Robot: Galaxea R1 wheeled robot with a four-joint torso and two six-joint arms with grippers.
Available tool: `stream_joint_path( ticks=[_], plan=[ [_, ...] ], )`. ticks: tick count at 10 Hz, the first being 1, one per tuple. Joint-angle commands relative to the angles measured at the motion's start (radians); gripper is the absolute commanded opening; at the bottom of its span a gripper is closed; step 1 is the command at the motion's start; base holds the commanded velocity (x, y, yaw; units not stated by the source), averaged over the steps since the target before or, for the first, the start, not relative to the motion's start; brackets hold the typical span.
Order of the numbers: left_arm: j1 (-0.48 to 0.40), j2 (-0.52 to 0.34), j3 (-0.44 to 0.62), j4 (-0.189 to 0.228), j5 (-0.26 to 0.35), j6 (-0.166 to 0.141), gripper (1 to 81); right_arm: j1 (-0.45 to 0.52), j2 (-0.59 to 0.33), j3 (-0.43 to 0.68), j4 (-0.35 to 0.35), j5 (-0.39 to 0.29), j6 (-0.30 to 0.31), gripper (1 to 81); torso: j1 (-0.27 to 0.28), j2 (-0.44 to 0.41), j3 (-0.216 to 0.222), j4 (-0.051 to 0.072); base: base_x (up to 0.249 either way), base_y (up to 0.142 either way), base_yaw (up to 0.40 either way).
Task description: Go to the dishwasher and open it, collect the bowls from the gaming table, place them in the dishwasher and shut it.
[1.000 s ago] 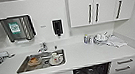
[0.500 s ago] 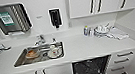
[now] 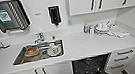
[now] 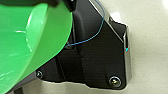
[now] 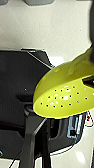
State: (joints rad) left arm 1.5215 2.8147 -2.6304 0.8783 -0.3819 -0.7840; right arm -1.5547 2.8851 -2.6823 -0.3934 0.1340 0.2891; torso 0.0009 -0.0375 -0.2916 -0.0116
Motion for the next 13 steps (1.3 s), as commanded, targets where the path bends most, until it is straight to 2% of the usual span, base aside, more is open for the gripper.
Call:
stream_joint_path(
  ticks=[1, 3, 4, 6, 9, 10, 11, 12, 13],
  plan=[
    [-0.074, -0.063, 0.141, 0.024, 0.015, -0.093, 1.0, 0.009, -0.013, 0.0, 0.002, -0.062, 0.004, 1.0, 0.0, 0.0, 0.0, 0.0, 0.0, 0.0, 0.0],
    [-0.097, -0.228, 0.43, 0.019, 0.059, -0.098, 1.0, 0.009, -0.013, -0.003, 0.004, -0.062, 0.004, 1.0, 0.0, 0.0, 0.0, 0.0, 0.0, 0.0, 0.0],
    [-0.112, -0.276, 0.497, 0.016, 0.103, -0.098, 1.0, 0.007, -0.013, 0.0, 0.004, -0.06, 0.004, 1.0, 0.0, 0.0, 0.0, 0.0, 0.0, 0.0, 0.0],
    [-0.132, -0.348, 0.57, 0.016, 0.107, -0.098, 1.0, 0.006, -0.013, -0.003, 0.005, -0.057, 0.004, 1.0, 0.0, 0.0, 0.0, 0.0, 0.0, 0.0, 0.0],
    [-0.128, -0.409, 0.569, 0.024, 0.124, -0.09, 1.0, 0.004, -0.014, -0.005, 0.005, -0.056, 0.004, 1.0, 0.0, 0.0, 0.0, 0.0, 0.0, 0.0, 0.0],
    [-0.111, -0.403, 0.528, 0.022, 0.139, -0.089, 1.0, 0.004, -0.014, -0.005, 0.004, -0.056, 0.004, 1.0, 0.0, 0.0, 0.0, 0.0, 0.0, 0.0, 0.0],
    [-0.097, -0.389, 0.444, 0.008, 0.129, -0.093, 1.0, 0.005, -0.014, 0.0, 0.004, -0.056, 0.004, 1.0, 0.0, 0.0, 0.0, 0.0, 0.0, 0.0, 0.0],
    [-0.097, -0.389, 0.382, 0.001, 0.077, -0.11, 1.0, 0.007, -0.011, -0.002, 0.002, -0.057, 0.004, 1.0, 0.0, 0.0, 0.0, 0.0, 0.0, 0.0, 0.0],
    [-0.1, -0.409, 0.38, -0.016, -0.006, -0.144, 1.0, 0.007, -0.011, 0.0, 0.002, -0.057, 0.004, 1.0, 0.0, 0.0, 0.0, 0.0, 0.0, 0.0, 0.0]
  ],
)
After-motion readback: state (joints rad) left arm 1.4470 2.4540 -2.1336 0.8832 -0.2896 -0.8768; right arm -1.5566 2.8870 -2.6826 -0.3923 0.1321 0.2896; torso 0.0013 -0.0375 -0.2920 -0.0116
